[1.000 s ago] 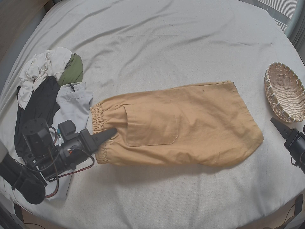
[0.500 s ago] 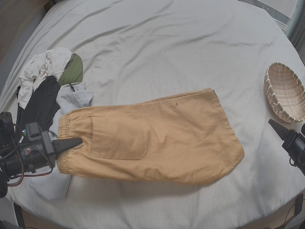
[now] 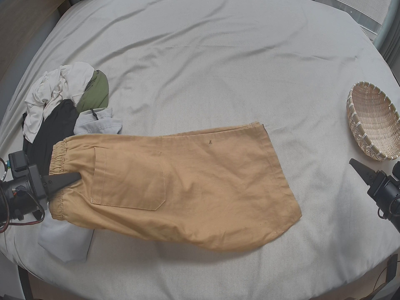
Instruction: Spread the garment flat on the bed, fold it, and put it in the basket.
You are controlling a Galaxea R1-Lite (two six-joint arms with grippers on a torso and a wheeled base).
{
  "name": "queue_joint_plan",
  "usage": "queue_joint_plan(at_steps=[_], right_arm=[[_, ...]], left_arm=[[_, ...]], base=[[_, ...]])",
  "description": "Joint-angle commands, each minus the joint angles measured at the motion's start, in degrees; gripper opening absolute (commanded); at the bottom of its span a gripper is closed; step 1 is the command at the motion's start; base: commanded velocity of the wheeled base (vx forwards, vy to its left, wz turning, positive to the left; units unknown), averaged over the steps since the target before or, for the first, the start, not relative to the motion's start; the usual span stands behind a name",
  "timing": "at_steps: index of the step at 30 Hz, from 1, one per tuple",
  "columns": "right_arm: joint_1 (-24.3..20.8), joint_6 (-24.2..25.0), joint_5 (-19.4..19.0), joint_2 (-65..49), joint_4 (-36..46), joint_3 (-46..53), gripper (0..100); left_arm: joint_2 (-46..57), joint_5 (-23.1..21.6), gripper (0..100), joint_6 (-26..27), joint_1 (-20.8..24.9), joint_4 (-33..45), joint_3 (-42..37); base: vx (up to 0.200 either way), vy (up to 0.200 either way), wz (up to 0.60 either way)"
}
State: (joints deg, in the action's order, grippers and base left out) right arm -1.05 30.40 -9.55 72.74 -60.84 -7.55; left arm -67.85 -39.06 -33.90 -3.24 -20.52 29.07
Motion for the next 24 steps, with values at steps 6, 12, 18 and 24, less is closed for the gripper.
queue_joint_plan(at_steps=[6,12,18,24], right_arm=[[0.08,-0.08,0.05,0.03,0.02,0.08,100],[-0.09,-0.17,-0.03,0.38,-0.06,0.34,100],[-0.80,-0.26,-0.03,0.56,-0.06,0.16,100],[-0.80,-0.17,-0.03,0.03,0.02,0.43,100]], left_arm=[[0.70,0.04,0,-0.02,-0.10,0.04,0.11],[1.23,0.04,0,-0.02,0.25,0.04,0.02],[1.14,0.12,0,0.06,1.48,-0.05,-0.25],[1.14,0.12,0,0.06,1.57,-0.49,-0.77]], base=[[0.000,0.000,0.00],[0.000,0.000,0.00],[0.000,0.000,0.00],[0.000,0.000,0.00]])
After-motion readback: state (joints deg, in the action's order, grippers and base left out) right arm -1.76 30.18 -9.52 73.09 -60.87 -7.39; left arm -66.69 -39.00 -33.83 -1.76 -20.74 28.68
